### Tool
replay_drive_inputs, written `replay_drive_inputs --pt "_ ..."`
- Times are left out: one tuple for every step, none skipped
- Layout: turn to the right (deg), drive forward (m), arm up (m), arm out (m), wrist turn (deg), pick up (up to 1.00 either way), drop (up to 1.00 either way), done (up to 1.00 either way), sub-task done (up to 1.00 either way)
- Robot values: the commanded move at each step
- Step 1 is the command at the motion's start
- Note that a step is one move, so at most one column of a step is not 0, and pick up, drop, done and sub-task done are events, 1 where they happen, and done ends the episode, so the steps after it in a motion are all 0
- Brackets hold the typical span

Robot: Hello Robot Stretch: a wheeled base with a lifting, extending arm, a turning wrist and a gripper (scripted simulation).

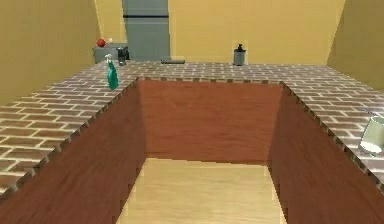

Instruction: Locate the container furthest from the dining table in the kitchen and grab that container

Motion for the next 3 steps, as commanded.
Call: replay_drive_inputs --pt "0.0 0.8 0.0 0.0 0.0 0.0 0.0 0.0 0.0" --pt "-45.0 0.0 0.0 0.0 0.0 0.0 0.0 0.0 0.0" --pt "-45.0 0.0 0.0 0.0 0.0 0.0 0.0 0.0 0.0"
